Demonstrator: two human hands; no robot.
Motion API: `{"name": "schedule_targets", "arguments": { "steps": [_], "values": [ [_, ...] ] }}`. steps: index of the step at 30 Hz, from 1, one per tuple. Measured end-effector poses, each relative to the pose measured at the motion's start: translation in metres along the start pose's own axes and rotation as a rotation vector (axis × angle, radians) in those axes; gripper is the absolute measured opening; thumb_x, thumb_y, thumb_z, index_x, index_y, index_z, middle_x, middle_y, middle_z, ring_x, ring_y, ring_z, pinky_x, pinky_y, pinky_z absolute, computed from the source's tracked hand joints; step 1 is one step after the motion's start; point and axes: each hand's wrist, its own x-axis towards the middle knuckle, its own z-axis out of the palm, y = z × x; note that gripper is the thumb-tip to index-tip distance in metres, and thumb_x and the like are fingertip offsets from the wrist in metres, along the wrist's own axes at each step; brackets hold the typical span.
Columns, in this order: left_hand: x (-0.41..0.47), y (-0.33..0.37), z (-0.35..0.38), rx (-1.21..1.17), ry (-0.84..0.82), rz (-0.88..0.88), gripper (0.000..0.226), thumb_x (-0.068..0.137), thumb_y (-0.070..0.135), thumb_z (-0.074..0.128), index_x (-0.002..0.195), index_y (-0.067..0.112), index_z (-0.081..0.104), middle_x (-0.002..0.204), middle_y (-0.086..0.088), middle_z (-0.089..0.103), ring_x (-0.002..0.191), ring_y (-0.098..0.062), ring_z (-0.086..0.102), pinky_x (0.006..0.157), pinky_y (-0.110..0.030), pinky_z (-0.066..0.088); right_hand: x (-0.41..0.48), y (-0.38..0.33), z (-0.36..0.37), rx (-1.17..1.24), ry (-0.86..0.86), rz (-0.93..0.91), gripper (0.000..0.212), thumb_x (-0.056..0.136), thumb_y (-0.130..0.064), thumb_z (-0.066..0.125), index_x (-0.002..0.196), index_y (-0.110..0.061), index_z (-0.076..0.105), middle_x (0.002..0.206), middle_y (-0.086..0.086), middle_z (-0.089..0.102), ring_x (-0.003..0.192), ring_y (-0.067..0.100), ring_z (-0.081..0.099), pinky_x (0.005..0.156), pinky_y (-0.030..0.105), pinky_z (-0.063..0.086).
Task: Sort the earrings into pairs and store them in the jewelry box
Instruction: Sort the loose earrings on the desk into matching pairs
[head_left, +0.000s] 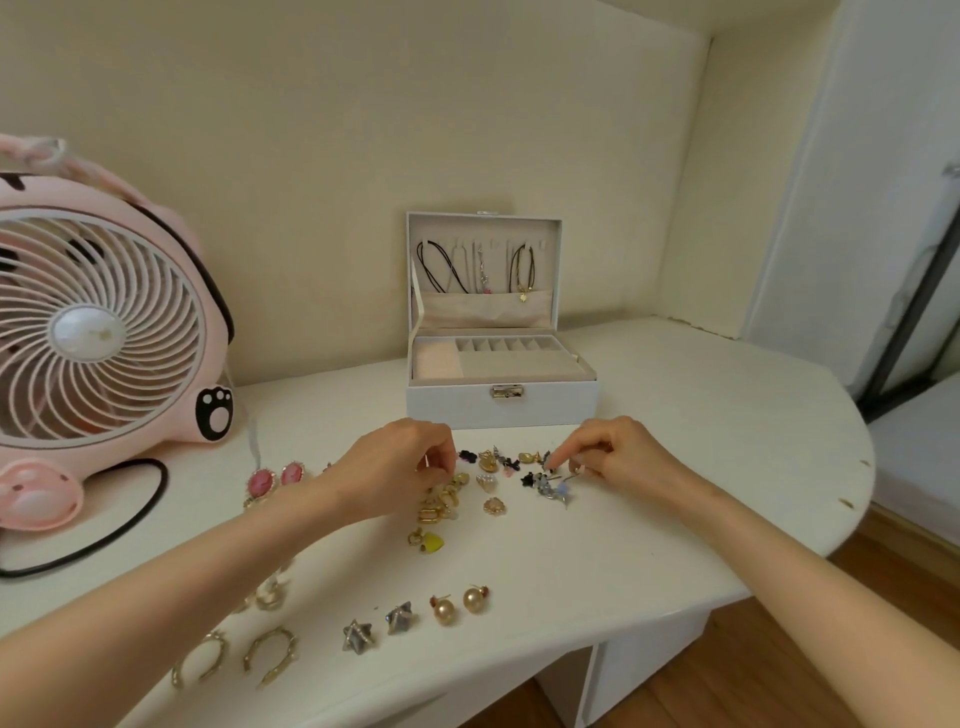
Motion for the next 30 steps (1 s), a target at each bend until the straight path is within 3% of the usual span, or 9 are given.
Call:
{"name": "schedule_targets", "arguments": {
  "steps": [3, 9, 16, 22, 26, 30],
  "values": [
    [0.003, 0.001, 0.001, -0.001, 0.023, 0.008, 0.011, 0.088, 0.016, 0.057, 0.085, 0.026, 0.054, 0.088, 0.011, 0.058, 0.081, -0.007, 0.05, 0.073, -0.025, 0.045, 0.0, 0.002, 0.0, -0.004, -0.04, -0.021, 0.038, 0.083, 0.004, 0.058, 0.082, -0.03, 0.074, 0.09, -0.003, 0.069, 0.078, 0.012, 0.059, 0.072, 0.017, 0.043],
    [0.006, 0.005, 0.006, 0.031, 0.06, 0.014, 0.008, 0.089, 0.018, 0.056, 0.094, 0.023, 0.06, 0.095, 0.009, 0.056, 0.088, -0.009, 0.045, 0.075, -0.024, 0.043, -0.005, -0.002, 0.002, -0.043, -0.149, -0.02, 0.037, 0.083, 0.006, 0.052, 0.082, -0.021, 0.077, 0.071, -0.014, 0.059, 0.063, -0.006, 0.05, 0.061, 0.008, 0.034],
    [0.01, 0.008, 0.007, 0.041, 0.074, -0.001, 0.01, 0.09, 0.017, 0.055, 0.097, 0.021, 0.062, 0.096, 0.007, 0.054, 0.092, -0.01, 0.046, 0.076, -0.023, 0.041, -0.002, 0.005, -0.001, 0.011, -0.102, -0.011, 0.045, 0.084, 0.004, 0.053, 0.067, -0.033, 0.072, 0.07, -0.025, 0.063, 0.072, 0.01, 0.051, 0.07, 0.023, 0.038],
    [0.008, 0.003, 0.007, 0.064, 0.099, -0.056, 0.031, 0.085, -0.002, 0.047, 0.1, 0.02, 0.062, 0.102, 0.004, 0.055, 0.095, -0.013, 0.045, 0.077, -0.029, 0.044, 0.003, 0.013, 0.011, 0.017, 0.038, 0.055, 0.047, 0.084, 0.008, 0.047, 0.064, -0.029, 0.069, 0.078, -0.008, 0.058, 0.067, 0.001, 0.048, 0.061, 0.01, 0.034],
    [0.009, -0.007, -0.001, -0.021, 0.086, -0.123, 0.033, 0.082, -0.003, 0.044, 0.093, 0.025, 0.058, 0.099, 0.005, 0.055, 0.093, -0.013, 0.047, 0.077, -0.025, 0.043, 0.007, 0.021, 0.022, -0.019, 0.113, 0.056, 0.055, 0.088, 0.002, 0.047, 0.063, -0.044, 0.066, 0.084, -0.002, 0.058, 0.08, 0.013, 0.053, 0.076, 0.027, 0.04],
    [0.009, -0.013, -0.006, -0.031, 0.074, -0.137, 0.029, 0.084, -0.001, 0.045, 0.093, 0.024, 0.057, 0.095, 0.009, 0.054, 0.091, -0.011, 0.049, 0.078, -0.024, 0.044, 0.008, 0.025, 0.026, 0.063, 0.175, 0.037, 0.048, 0.089, -0.001, 0.05, 0.07, -0.042, 0.069, 0.084, 0.0, 0.061, 0.071, 0.02, 0.048, 0.068, 0.028, 0.036]
  ]
}}
